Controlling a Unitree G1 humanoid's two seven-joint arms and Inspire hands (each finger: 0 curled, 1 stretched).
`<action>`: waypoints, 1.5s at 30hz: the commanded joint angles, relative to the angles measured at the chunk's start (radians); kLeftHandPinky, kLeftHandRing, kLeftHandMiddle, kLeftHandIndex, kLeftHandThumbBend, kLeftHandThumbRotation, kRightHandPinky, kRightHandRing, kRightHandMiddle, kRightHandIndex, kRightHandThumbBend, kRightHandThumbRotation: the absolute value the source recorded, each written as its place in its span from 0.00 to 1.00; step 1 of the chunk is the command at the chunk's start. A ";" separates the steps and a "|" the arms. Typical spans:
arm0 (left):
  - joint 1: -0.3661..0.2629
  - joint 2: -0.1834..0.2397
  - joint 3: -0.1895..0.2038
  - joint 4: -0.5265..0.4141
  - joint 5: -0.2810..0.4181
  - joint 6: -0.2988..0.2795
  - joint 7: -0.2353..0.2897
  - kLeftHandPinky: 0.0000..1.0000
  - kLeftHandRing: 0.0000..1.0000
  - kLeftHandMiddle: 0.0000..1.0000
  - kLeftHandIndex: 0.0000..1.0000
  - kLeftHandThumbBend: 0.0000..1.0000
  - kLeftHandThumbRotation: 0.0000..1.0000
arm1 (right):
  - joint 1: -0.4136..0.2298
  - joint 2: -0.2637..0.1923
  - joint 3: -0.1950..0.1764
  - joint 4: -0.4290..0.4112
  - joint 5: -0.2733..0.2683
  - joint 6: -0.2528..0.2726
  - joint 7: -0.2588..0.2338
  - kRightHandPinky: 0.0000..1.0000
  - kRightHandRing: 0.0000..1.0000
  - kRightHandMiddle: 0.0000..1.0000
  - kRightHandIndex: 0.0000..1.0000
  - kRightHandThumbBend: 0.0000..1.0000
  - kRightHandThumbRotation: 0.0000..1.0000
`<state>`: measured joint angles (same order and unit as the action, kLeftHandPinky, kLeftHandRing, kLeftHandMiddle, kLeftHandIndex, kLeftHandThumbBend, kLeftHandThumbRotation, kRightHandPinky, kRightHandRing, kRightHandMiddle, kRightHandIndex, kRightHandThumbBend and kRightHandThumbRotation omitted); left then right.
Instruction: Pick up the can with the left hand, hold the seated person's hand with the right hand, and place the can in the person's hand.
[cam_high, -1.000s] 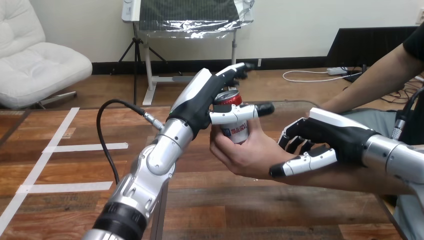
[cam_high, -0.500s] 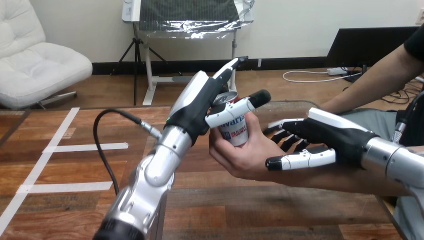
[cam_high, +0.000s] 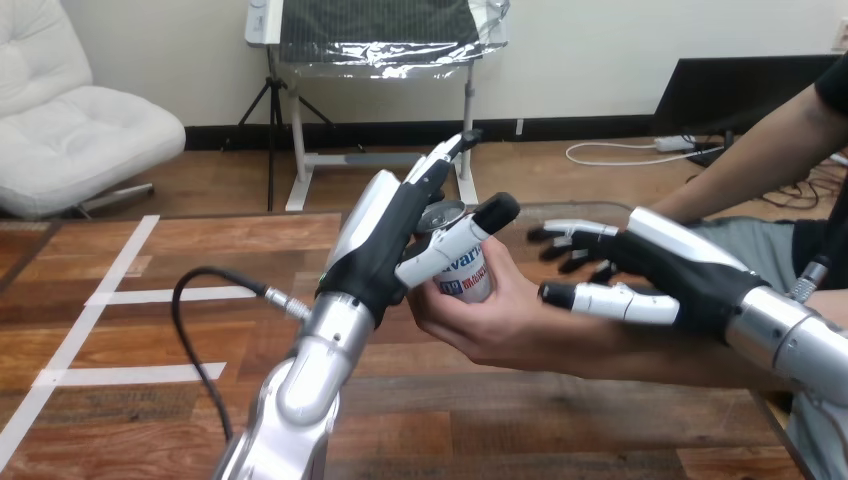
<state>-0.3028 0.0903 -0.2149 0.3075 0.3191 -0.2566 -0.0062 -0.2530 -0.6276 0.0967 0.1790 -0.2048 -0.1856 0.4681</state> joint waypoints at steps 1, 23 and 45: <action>0.095 -0.027 0.040 -0.213 -0.066 -0.061 0.033 0.85 0.94 0.93 0.91 0.90 1.00 | 0.071 0.101 -0.065 -0.052 0.097 -0.026 -0.073 0.78 0.88 0.90 0.92 0.90 1.00; 0.430 -0.005 0.078 -0.515 -0.168 -0.205 0.035 0.84 0.89 0.87 0.83 0.83 1.00 | 0.212 0.245 -0.133 -0.248 0.323 -0.182 -0.140 0.97 0.99 0.98 0.97 0.94 1.00; 0.631 0.025 0.164 -0.666 -0.302 -0.288 -0.003 0.88 0.89 0.86 0.80 0.81 1.00 | 0.388 0.342 -0.111 -0.540 0.408 -0.212 -0.165 0.93 0.95 0.94 0.92 0.95 1.00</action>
<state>0.3395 0.1119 -0.0758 -0.2478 0.0527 -0.5030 0.0022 0.1365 -0.3323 0.0171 -0.2061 0.1662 -0.3589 0.3413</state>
